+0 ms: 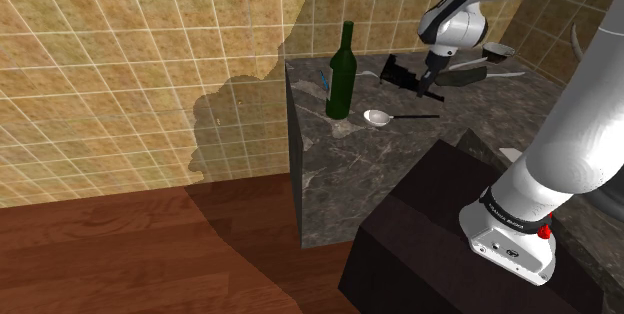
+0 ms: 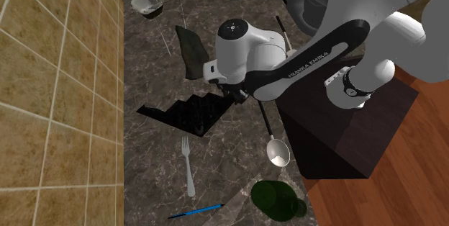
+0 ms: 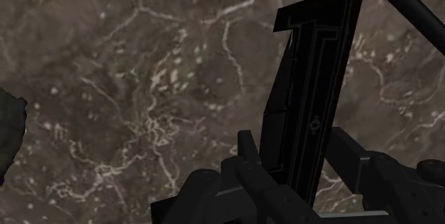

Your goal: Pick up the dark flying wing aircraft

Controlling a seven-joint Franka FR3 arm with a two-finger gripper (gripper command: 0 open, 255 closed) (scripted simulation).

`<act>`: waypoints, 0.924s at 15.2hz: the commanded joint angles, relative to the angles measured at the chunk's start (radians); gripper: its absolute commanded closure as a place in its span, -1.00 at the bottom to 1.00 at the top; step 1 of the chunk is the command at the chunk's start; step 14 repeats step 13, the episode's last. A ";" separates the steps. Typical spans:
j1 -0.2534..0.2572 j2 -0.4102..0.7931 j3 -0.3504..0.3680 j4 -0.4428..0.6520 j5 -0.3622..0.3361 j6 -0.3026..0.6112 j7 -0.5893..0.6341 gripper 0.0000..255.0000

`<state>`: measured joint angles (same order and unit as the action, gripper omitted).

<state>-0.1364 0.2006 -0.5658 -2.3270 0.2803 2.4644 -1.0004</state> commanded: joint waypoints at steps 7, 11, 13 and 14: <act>0.021 -0.099 -0.031 0.017 -0.102 -0.092 0.075 1.00; 0.026 -0.144 -0.037 0.031 -0.145 -0.141 0.108 1.00; 0.026 -0.146 -0.037 0.032 -0.146 -0.143 0.109 1.00; 0.026 -0.146 -0.037 0.032 -0.146 -0.143 0.109 1.00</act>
